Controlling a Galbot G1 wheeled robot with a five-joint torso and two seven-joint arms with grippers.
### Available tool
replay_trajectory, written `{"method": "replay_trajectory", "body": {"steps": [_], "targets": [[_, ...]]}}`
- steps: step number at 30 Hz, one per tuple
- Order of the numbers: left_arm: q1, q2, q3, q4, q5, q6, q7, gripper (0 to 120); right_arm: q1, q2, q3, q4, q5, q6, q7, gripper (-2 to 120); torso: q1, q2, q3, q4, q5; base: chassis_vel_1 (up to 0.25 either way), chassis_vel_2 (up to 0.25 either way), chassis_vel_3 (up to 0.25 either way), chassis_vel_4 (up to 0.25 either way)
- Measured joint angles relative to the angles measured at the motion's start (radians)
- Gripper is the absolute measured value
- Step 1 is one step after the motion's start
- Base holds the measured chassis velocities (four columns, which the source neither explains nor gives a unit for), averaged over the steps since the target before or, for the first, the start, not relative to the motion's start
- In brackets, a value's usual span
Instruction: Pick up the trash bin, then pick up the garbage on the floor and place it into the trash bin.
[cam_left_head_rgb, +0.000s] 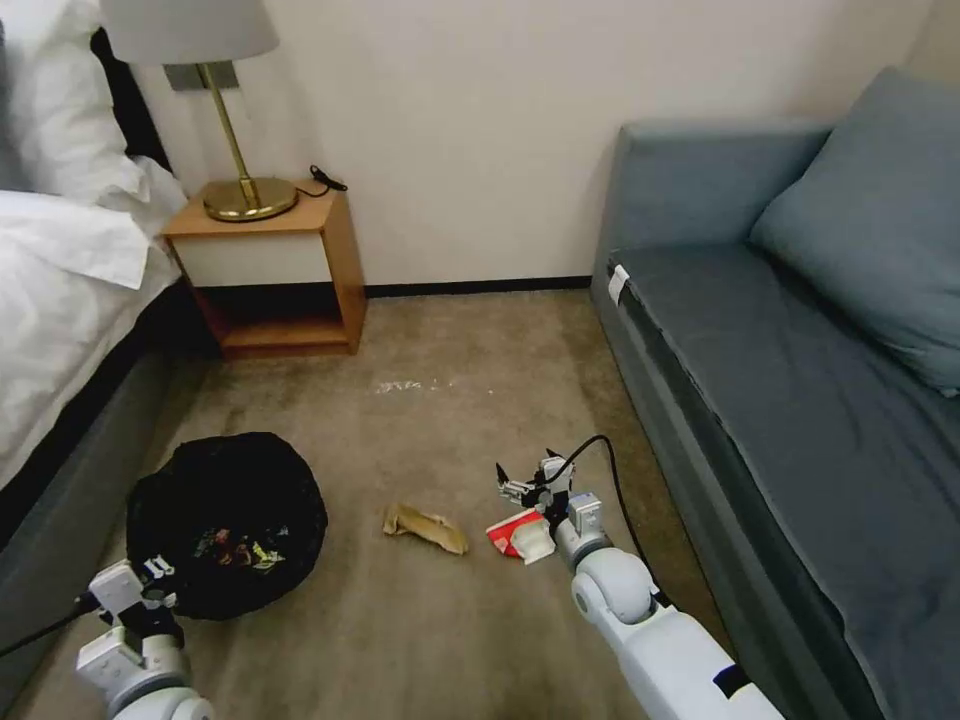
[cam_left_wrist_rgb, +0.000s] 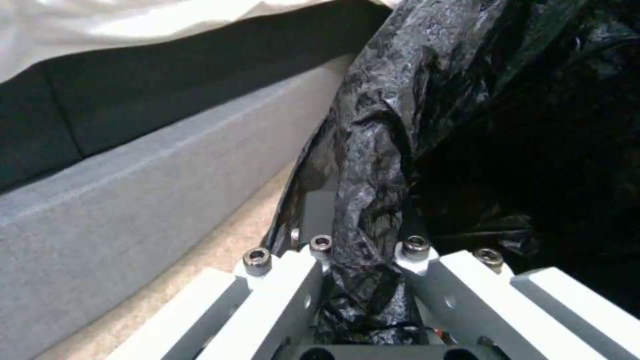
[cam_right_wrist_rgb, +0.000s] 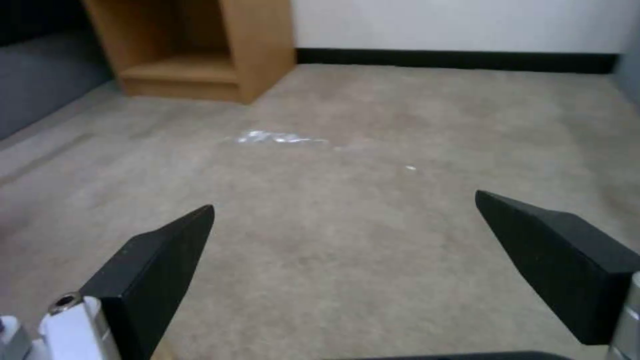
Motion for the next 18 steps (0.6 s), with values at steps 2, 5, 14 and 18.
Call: {"method": "replay_trajectory", "body": {"steps": [2,5,14,18], "targets": [[-0.002,0.001,0.000,0.003,0.000,0.000,0.000,3,0.006,-0.002,-0.007,-0.005,-0.001,0.001,-0.016,100,0.000,0.000,0.000,0.0001,0.0000,-0.021,0.032,0.010,-0.010],[-0.008,0.004,0.001,0.010,0.002,0.002,0.000,3,0.040,-0.002,-0.037,-0.040,-0.002,-0.008,-0.070,100,0.000,0.000,0.000,0.0003,-0.0001,0.000,0.000,0.000,0.000],[-0.008,0.025,-0.018,0.007,0.003,0.013,0.000,3,0.218,0.069,-0.146,-0.241,-0.010,-0.072,-0.214,100,0.000,0.000,0.000,0.0003,0.0001,0.000,0.000,0.000,0.000],[-0.004,0.026,-0.025,0.006,0.005,0.015,0.000,3,0.301,0.119,-0.177,-0.369,-0.034,-0.075,-0.248,100,0.000,0.000,0.000,0.0003,0.0000,0.000,0.000,0.000,0.000]]}}
